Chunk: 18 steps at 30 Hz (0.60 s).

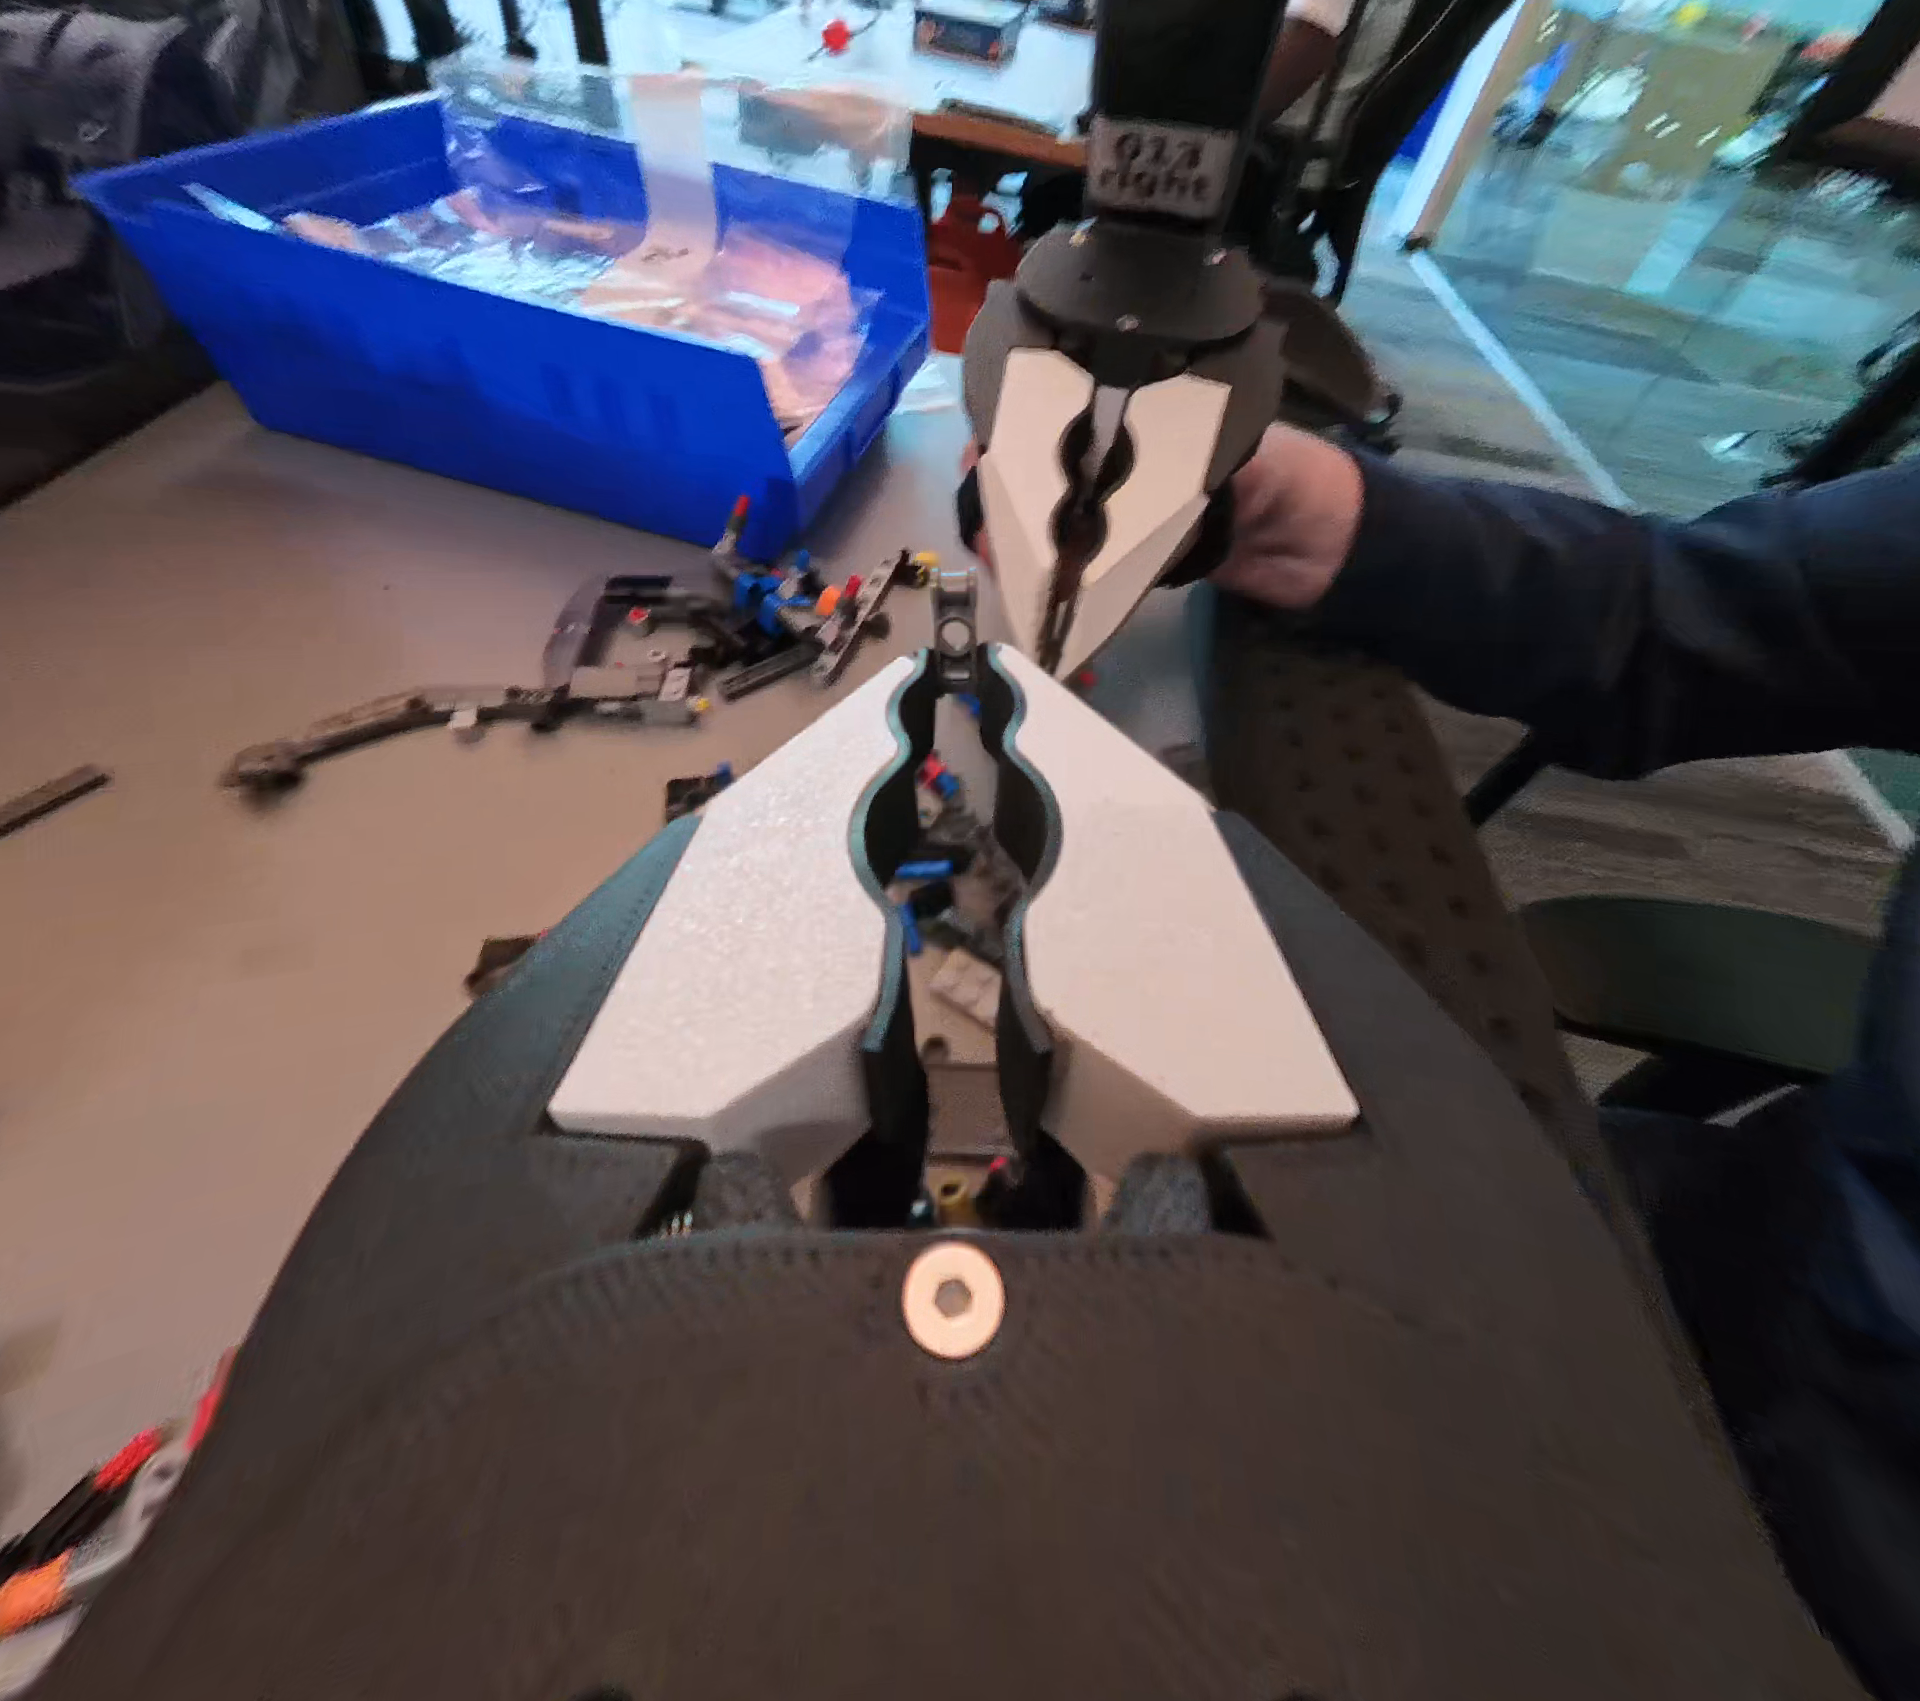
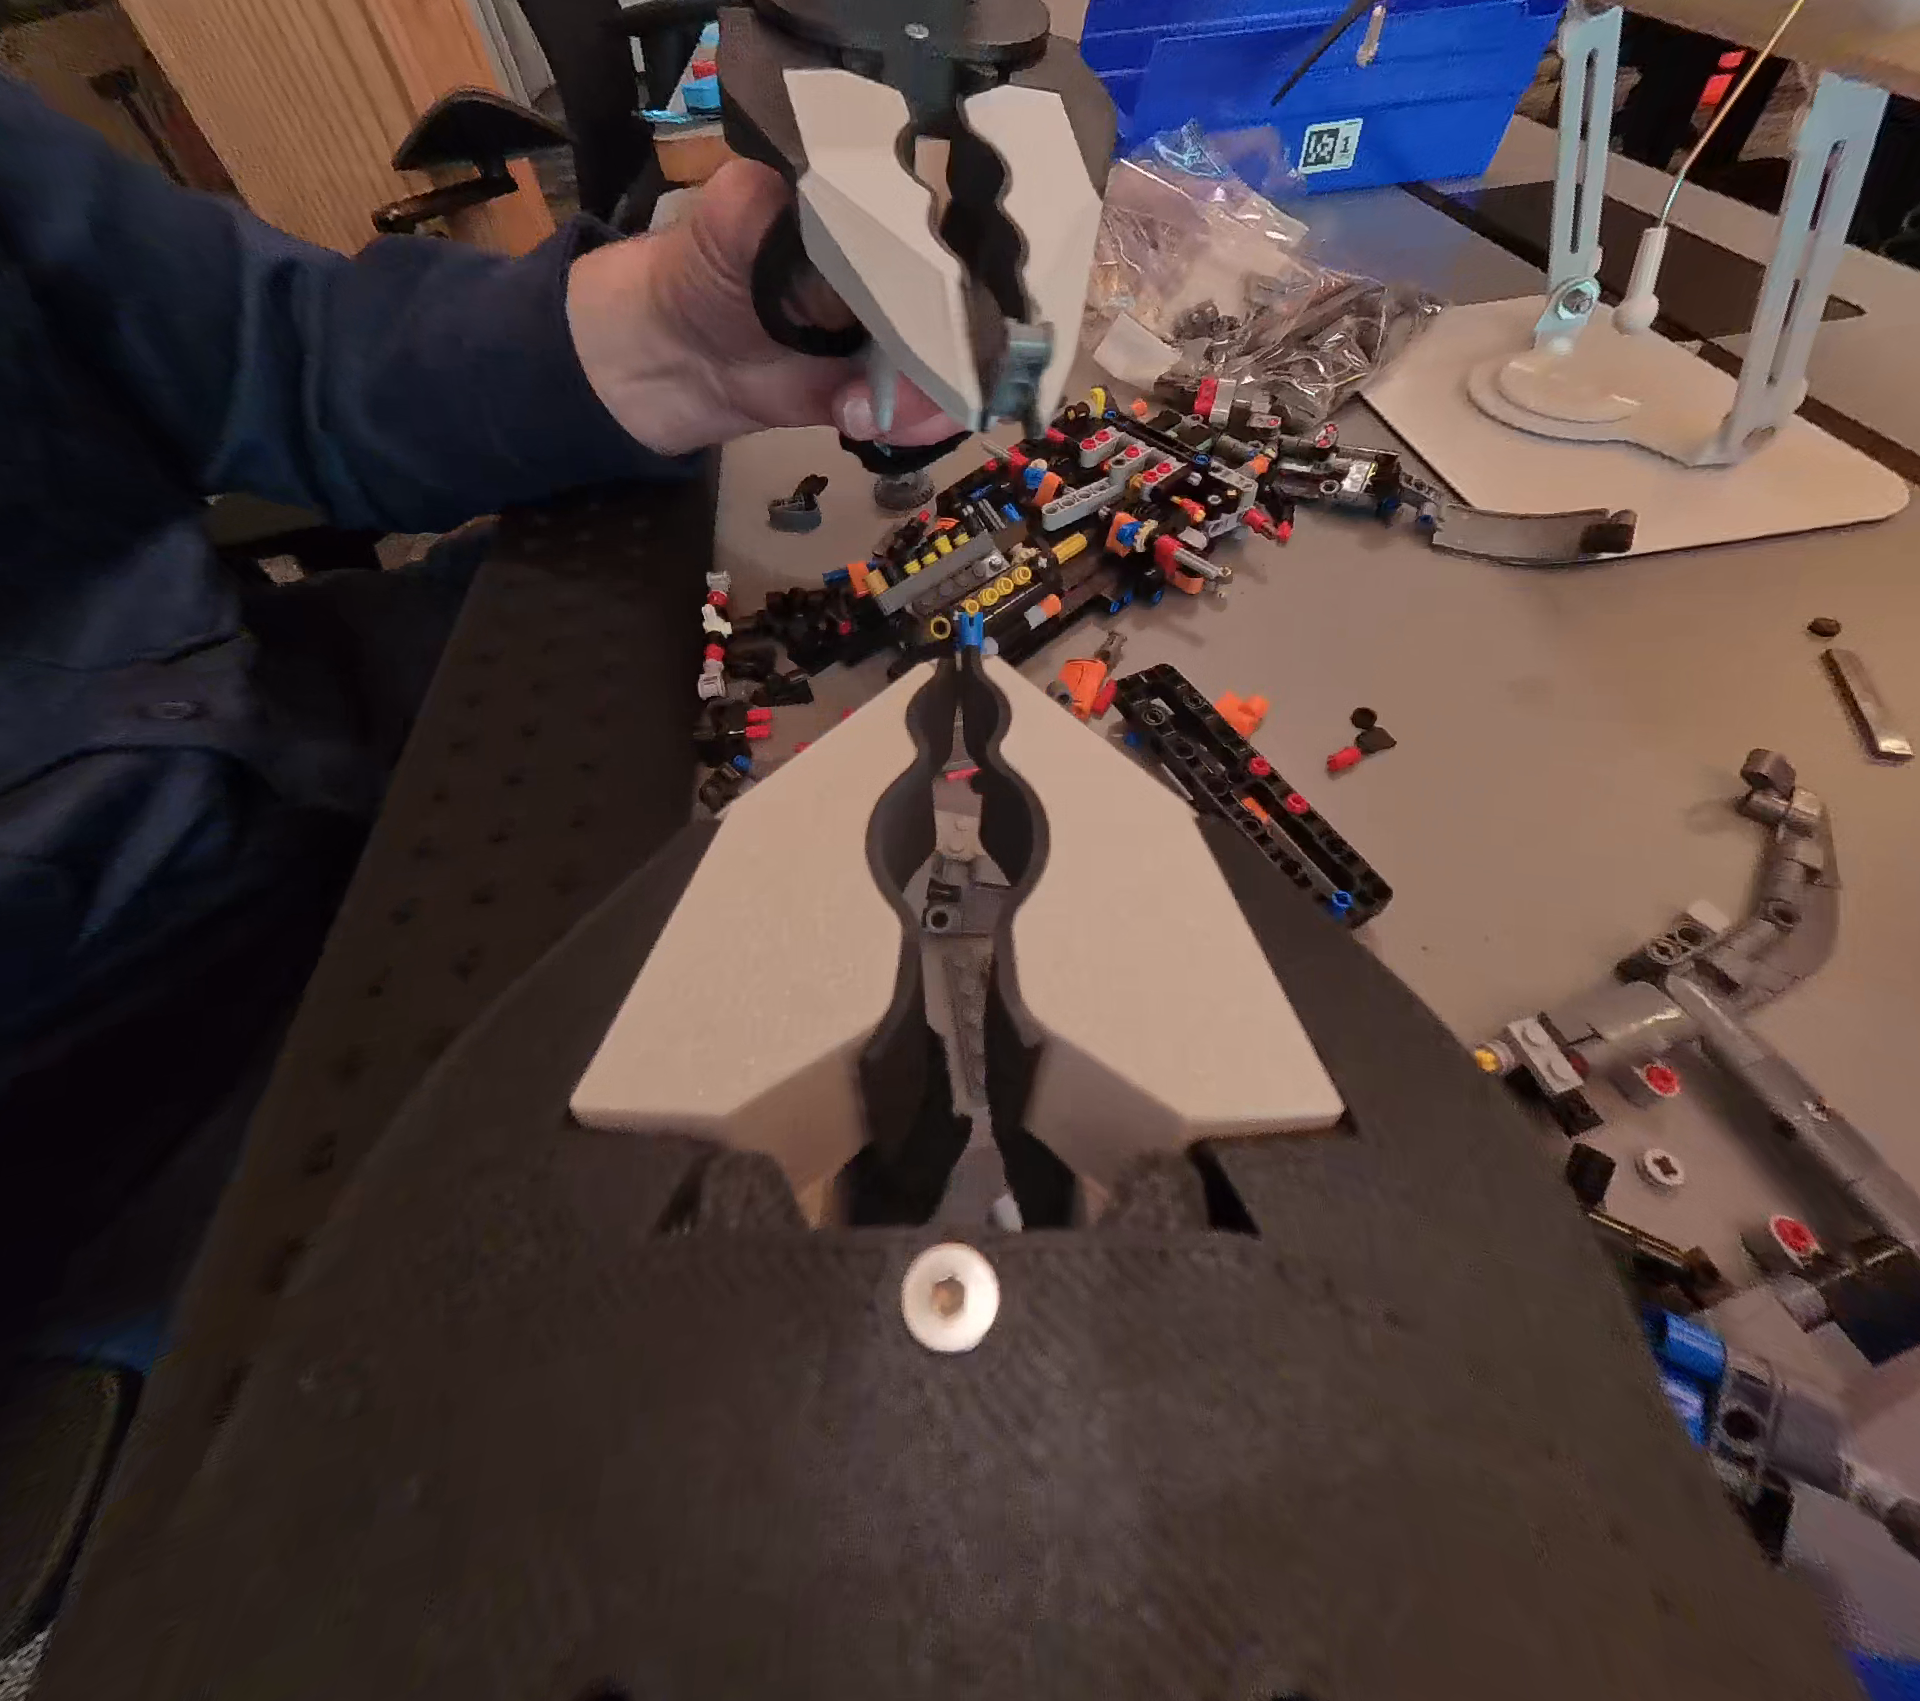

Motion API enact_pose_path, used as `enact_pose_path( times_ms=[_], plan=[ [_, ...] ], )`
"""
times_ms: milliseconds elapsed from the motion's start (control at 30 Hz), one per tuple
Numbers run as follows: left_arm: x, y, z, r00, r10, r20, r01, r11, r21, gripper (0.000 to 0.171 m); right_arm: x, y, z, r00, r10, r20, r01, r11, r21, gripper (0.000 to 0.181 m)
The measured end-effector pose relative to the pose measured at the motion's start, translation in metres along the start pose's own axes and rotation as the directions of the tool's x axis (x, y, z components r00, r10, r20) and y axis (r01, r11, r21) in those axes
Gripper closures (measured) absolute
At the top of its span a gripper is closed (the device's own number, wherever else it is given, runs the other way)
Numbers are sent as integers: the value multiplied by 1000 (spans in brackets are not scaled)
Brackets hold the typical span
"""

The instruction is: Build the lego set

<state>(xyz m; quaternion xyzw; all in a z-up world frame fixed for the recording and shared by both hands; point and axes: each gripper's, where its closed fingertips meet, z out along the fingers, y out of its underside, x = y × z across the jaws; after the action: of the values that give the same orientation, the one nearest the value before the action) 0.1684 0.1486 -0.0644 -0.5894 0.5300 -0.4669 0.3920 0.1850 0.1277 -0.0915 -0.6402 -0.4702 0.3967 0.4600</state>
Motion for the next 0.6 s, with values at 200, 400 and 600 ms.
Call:
enact_pose_path(
  times_ms=[200, 400, 600],
  plan=[
    [-6, 46, 12, 1000, 1, 26, 5, 969, -248, 167, 5, 4, 0, 1000, 9, -14, -9, 1000, -14, 181],
    [-7, 82, 23, 997, 66, 46, -39, 901, -431, 160, 4, 6, 0, 1000, -15, -17, 14, 999, -29, 181],
    [-2, 64, 23, 997, 64, 36, -47, 933, -357, 148, 5, 12, 2, 998, -48, -39, 45, 996, -72, 181]
  ],
)
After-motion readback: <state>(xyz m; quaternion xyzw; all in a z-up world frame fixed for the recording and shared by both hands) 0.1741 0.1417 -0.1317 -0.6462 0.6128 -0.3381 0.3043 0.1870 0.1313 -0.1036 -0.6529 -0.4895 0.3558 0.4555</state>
